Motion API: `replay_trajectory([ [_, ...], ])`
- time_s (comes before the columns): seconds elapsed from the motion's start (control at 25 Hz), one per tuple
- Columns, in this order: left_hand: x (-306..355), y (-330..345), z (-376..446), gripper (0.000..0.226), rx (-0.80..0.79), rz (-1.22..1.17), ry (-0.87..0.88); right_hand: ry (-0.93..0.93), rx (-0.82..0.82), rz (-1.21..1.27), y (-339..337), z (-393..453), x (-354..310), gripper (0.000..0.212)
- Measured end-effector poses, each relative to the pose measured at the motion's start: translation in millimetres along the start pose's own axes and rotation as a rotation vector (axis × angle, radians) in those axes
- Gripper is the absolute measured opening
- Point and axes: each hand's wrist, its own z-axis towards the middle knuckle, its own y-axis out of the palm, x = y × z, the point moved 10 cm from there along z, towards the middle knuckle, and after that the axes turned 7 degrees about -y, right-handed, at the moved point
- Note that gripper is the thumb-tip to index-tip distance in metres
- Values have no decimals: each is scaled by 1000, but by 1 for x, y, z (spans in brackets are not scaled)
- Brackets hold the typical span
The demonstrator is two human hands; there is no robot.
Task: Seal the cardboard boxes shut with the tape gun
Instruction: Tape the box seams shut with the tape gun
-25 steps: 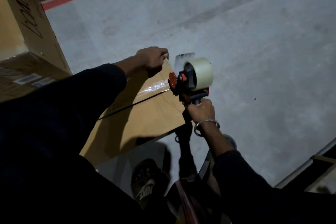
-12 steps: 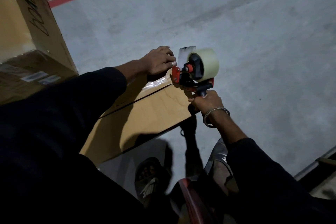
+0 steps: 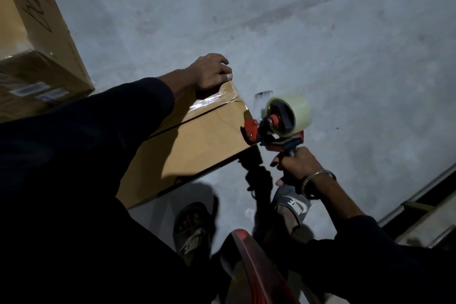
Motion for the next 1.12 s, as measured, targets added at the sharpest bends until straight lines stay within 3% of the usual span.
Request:
replay_trajectory([
  [0.16,1,1,0,49,-29,-24,-29,-23,85,-121,-4,-16,13,44],
  [0.24,1,1,0,44,-38,-4,-34,-12,82,-76,-2,-21,15,30],
  [0.4,3,1,-1,44,-15,-9,-29,29,137,-215,-7,-33,39,17],
  [0.56,-3,0,0,63,-3,-17,-25,74,131,-139,0,-59,63,9],
  [0.64,-2,0,-2,62,3,-26,-16,90,115,-80,13,-57,71,9],
  [0.76,1,-2,-6,61,12,-24,-29,181,31,-29,42,-40,90,19],
  [0.92,4,1,-8,48,0,0,-40,317,-98,218,68,-45,70,27],
  [1.12,8,2,-16,45,36,64,-43,450,-369,396,98,-52,66,27],
])
